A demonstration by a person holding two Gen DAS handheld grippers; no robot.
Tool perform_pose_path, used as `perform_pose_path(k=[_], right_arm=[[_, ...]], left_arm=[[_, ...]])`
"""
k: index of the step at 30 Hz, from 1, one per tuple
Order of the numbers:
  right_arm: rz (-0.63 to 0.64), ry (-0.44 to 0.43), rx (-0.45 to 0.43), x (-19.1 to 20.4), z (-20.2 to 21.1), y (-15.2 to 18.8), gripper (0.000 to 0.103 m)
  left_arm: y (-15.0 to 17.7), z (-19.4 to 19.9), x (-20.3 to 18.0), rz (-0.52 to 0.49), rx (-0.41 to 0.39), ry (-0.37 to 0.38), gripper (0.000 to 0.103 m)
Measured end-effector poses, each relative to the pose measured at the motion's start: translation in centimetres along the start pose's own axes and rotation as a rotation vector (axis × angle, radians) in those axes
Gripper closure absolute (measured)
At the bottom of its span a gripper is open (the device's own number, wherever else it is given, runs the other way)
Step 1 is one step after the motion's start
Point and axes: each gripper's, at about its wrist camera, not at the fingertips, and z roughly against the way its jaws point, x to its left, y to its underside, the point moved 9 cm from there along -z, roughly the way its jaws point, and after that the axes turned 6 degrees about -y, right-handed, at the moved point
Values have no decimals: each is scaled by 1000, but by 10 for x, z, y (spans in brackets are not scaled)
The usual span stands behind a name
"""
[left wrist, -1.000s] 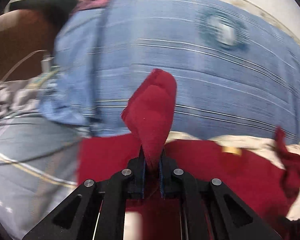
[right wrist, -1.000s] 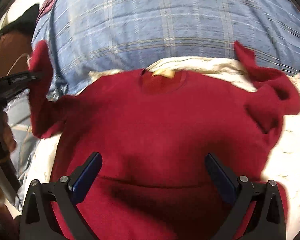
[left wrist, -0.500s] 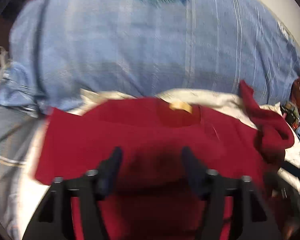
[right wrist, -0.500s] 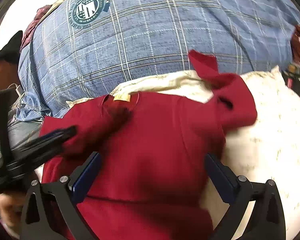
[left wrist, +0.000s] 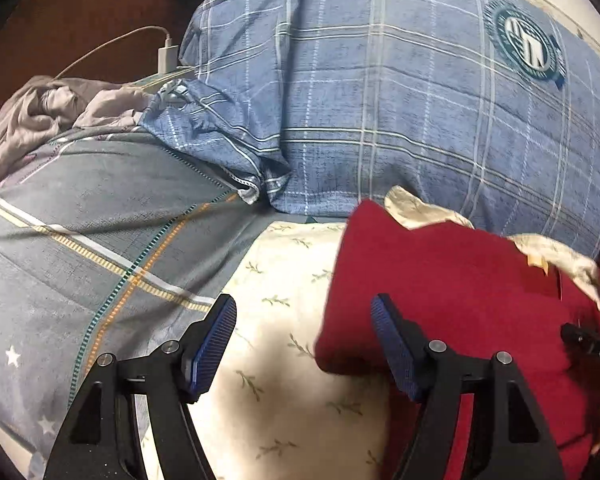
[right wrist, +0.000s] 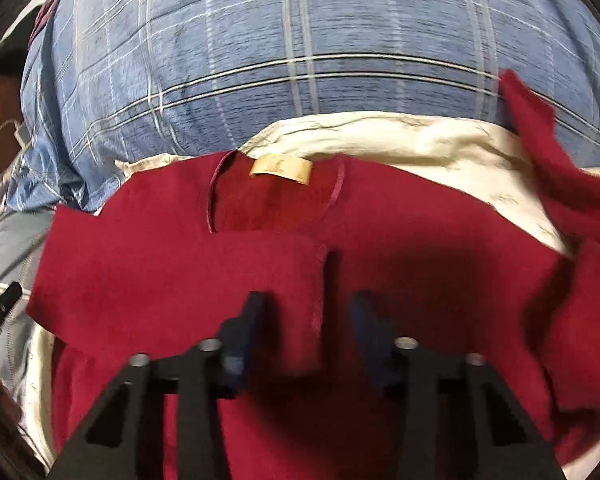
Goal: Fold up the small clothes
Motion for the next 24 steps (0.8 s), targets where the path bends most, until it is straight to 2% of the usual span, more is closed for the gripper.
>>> perform_pose_path(k=[1, 4, 8, 11, 15, 17, 18, 20, 21, 22, 24], right_arm=[[13, 15, -9, 1, 4, -3, 99], [-6, 13, -88, -4, 32, -14, 99], [-26, 164, -173, -43, 64, -27, 99], [-105, 128, -131, -63, 56, -21, 99], [-47, 204, -97, -64, 45, -12, 99], [-58, 216, -88, -68, 46, -10, 98], [-74, 235, -80, -71, 48, -12, 95], [-95, 260, -97, -79, 58, -14, 83], [-97, 271, -121, -81, 67, -15, 69], [-92, 281, -150, -80, 75, -18, 61], [-61, 267, -182, -69, 82, -24, 59]], left_arm=[[-6, -9, -2, 10, -6, -11, 34], [-10, -13, 3, 47, -16, -10, 34], [-9, -14, 4, 48, -23, -12, 34], [-4, -10, -4, 22, -20, 0, 34], [0, -8, -25, -41, -32, 27, 34], [1, -9, -34, -69, -34, 40, 34], [2, -10, -38, -80, -24, 46, 34], [6, -17, -43, -105, 0, 49, 33], [8, -21, -44, -127, 15, 34, 33], [11, -28, -44, -159, 43, -3, 33], [17, -38, -44, -169, 85, -19, 33]])
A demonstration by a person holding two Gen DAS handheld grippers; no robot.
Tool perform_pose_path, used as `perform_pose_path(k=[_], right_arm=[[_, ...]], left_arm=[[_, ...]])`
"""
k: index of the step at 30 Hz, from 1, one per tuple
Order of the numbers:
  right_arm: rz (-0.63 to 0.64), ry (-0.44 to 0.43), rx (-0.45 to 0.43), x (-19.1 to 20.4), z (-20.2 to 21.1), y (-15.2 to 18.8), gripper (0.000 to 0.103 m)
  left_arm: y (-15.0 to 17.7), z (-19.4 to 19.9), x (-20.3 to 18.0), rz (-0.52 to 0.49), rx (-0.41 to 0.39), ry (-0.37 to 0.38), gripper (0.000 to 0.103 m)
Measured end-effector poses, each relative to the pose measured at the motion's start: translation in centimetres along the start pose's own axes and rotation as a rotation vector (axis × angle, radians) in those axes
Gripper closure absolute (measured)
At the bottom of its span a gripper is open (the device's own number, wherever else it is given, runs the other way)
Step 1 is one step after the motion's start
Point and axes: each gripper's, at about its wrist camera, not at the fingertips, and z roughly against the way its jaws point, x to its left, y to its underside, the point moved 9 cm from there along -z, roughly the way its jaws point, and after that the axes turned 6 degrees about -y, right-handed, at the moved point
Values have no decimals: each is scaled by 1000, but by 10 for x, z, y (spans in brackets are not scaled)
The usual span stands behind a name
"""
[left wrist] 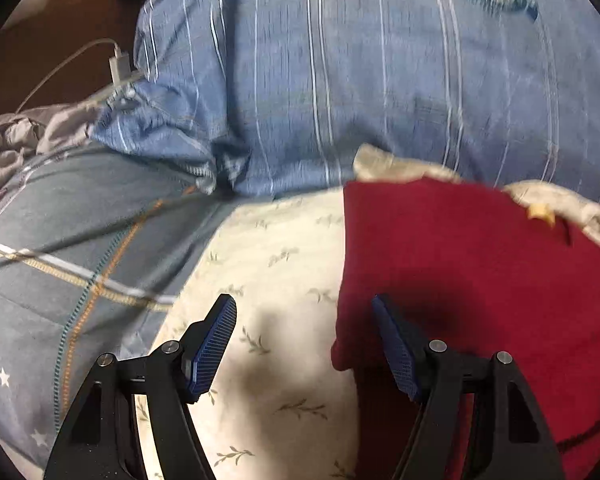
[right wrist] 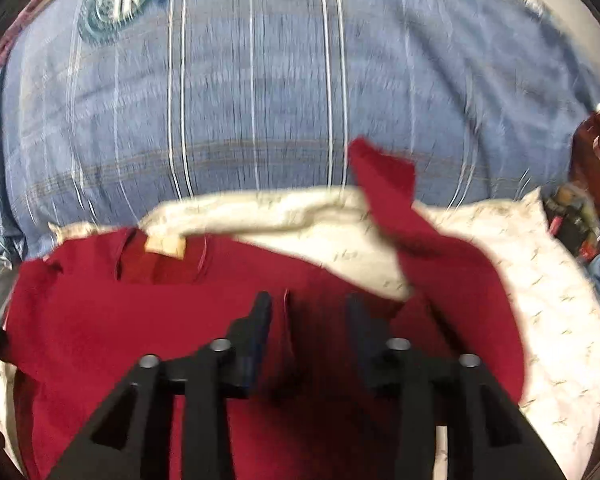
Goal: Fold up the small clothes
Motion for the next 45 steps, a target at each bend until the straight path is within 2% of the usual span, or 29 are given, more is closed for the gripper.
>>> perform_pose_path(k=[3, 4, 6, 9, 12, 15, 18, 22, 25, 30, 34, 39, 45], right_arm=[[78, -111, 59, 35, -9, 7, 62], [97, -123, 80, 43, -16, 12, 64], [116, -104, 126, 49, -34, 24, 65], [60, -89, 209, 37, -58, 43, 65], [38, -95, 182, 31, -43, 39, 62], [54, -92, 157, 29, -26, 39, 60], [70, -75, 168, 24, -28, 48, 49], [60, -74, 180, 24, -26, 58, 49], [19, -131, 191, 31, -14, 60, 49], [43, -134, 131, 30, 25, 63, 44], [9, -108, 84, 7, 50, 57, 41], [-63, -4, 8, -47, 79, 42, 33], [-121, 38, 24, -82, 70, 29, 32]], left_arm=[[1, -8, -2, -7, 21, -10, 31], [0, -8, -3, -14, 20, -15, 30], [-1, -10, -5, -25, 17, -30, 28], [-2, -13, -7, -14, 20, -16, 28], [-4, -8, -3, 10, 6, -4, 29], [-9, 6, 0, 21, -45, -3, 30], [-8, 14, -3, 24, -65, 15, 30], [-4, 19, -7, 12, -70, 27, 30], [-3, 27, -7, 4, -84, 32, 30], [-1, 35, -5, 10, -90, 50, 30], [1, 33, -4, 9, -75, 49, 30], [0, 32, -6, 13, -66, 54, 30], [2, 30, -12, -5, -64, 58, 30]])
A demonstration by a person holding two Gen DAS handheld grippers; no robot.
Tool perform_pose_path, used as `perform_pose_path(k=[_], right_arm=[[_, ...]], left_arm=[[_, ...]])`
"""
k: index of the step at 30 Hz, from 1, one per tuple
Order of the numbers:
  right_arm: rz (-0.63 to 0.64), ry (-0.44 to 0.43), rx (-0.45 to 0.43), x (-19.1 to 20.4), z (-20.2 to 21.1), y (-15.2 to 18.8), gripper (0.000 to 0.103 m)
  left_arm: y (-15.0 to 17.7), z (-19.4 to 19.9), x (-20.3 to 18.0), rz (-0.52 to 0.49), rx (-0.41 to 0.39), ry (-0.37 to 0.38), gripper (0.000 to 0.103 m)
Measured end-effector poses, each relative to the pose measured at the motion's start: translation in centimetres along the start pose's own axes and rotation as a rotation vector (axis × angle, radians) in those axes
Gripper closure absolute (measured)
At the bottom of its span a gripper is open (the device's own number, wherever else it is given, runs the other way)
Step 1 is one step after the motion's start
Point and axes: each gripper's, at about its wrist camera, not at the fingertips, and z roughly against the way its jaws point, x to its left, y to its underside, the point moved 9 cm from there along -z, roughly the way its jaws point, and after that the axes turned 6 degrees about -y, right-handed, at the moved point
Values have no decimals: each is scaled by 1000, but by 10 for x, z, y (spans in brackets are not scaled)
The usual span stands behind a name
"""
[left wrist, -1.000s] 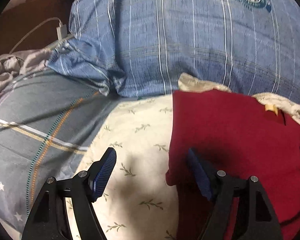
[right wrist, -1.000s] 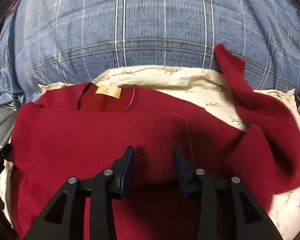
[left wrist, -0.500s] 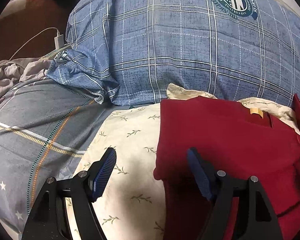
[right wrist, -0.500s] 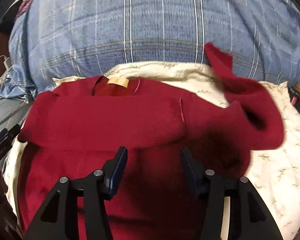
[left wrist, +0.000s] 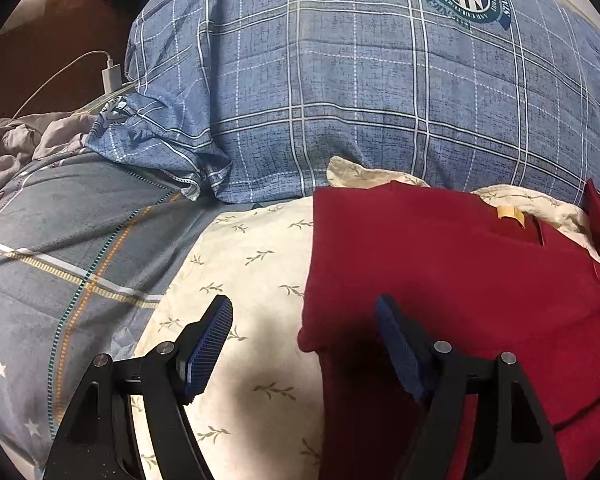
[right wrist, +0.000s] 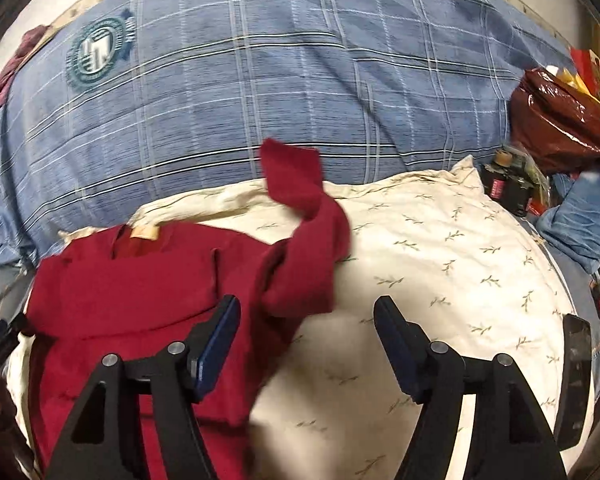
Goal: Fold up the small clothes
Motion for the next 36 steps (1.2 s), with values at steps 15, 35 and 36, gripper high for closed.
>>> perform_pose_path(k=[15, 35, 36], right_arm=[[146, -101, 38, 78, -28, 9, 30], [257, -182, 75, 137, -63, 11, 31], [216, -128, 87, 122, -71, 10, 31]], left_arm=[[-1, -10, -5, 6, 10, 27, 30], [-1, -18, -7, 4, 21, 29, 30], [-2, -18, -7, 7, 19, 36, 30]])
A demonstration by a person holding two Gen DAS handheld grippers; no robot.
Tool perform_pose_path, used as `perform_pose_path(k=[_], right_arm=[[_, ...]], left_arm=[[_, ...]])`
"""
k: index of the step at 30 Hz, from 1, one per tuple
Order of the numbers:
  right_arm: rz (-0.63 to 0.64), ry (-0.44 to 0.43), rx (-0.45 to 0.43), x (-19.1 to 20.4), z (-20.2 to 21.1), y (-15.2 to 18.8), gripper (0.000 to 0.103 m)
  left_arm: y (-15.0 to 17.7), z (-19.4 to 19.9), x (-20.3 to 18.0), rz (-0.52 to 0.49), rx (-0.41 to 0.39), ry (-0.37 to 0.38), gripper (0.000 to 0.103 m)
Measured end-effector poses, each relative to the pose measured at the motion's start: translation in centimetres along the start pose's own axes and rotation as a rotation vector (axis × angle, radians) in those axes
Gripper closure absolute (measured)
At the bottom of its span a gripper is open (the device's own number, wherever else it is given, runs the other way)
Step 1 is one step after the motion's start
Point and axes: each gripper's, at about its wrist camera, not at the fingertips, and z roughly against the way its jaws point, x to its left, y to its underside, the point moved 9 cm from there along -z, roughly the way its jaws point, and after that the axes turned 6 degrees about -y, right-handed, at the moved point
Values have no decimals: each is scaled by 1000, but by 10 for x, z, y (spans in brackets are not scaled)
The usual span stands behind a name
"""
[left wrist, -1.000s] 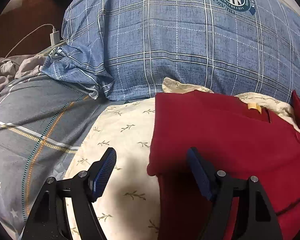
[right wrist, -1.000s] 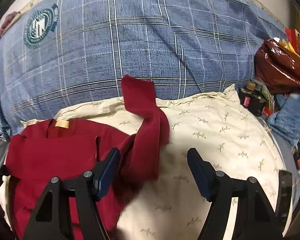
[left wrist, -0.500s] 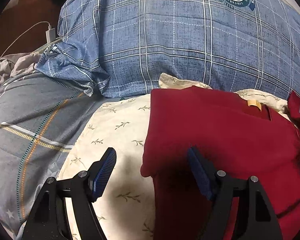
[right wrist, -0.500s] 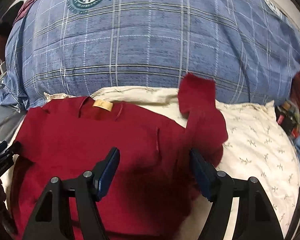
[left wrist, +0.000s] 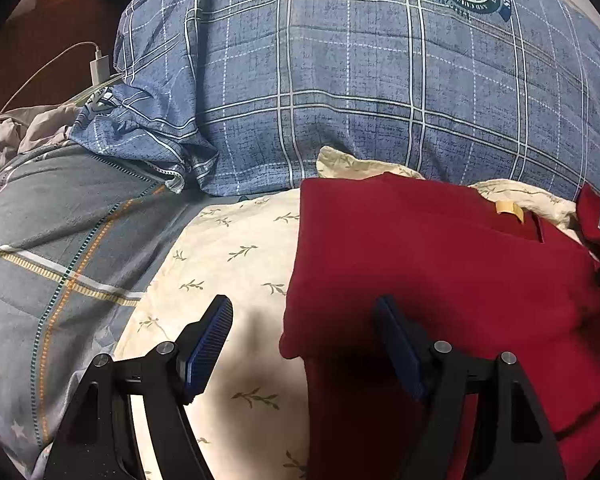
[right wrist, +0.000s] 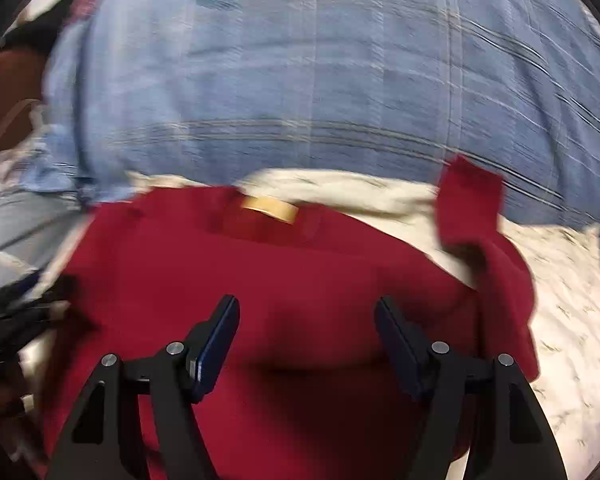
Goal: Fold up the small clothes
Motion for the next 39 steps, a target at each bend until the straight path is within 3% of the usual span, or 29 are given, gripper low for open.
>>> perform_pose_path(k=[3, 5, 6, 7, 9, 14, 17, 20, 21, 22, 23, 26, 28, 30, 32, 39], right_arm=[[-84, 17, 14, -25, -10, 3, 32], [-53, 33, 22, -27, -15, 3, 36], [-31, 47, 26, -26, -16, 3, 44], [0, 74, 38, -26, -20, 3, 62], [11, 98, 63, -29, -27, 6, 85], [-54, 68, 46, -39, -27, 1, 89], [-18, 73, 61, -37, -29, 2, 90], [-33, 56, 61, -35, -29, -2, 78], [-57, 45, 54, -37, -29, -4, 50], [-79, 35, 44, -38, -30, -5, 29], [-83, 33, 47, -38, -31, -6, 28], [-10, 62, 108, -32, -44, 0, 42], [31, 86, 96, -26, -42, -1, 75], [50, 128, 48, -29, -31, -9, 99], [38, 119, 15, -33, -23, -15, 99], [10, 154, 81, -46, -49, -13, 99]], left_arm=[[-3, 1, 0, 12, -14, 18, 30], [-3, -1, 0, 14, -13, 20, 30], [-2, -2, 0, 14, -9, 20, 30], [0, -5, 0, 12, 0, 18, 30], [1, -8, -1, 14, 11, 16, 30], [-1, -7, -2, 15, 7, 14, 30], [-1, -8, -5, 4, 7, 15, 30], [0, -7, -6, -3, 7, 12, 30], [0, -7, -6, -3, 7, 12, 30], [0, -7, -6, -4, 8, 11, 30], [1, -8, -6, -4, 9, 11, 30], [1, -9, -6, -4, 14, 11, 30], [1, -9, -7, -4, 14, 10, 30], [0, -7, -7, -3, 9, 12, 30], [-1, -5, -5, 3, 2, 18, 30], [3, -12, -7, 3, 28, 30, 30]])
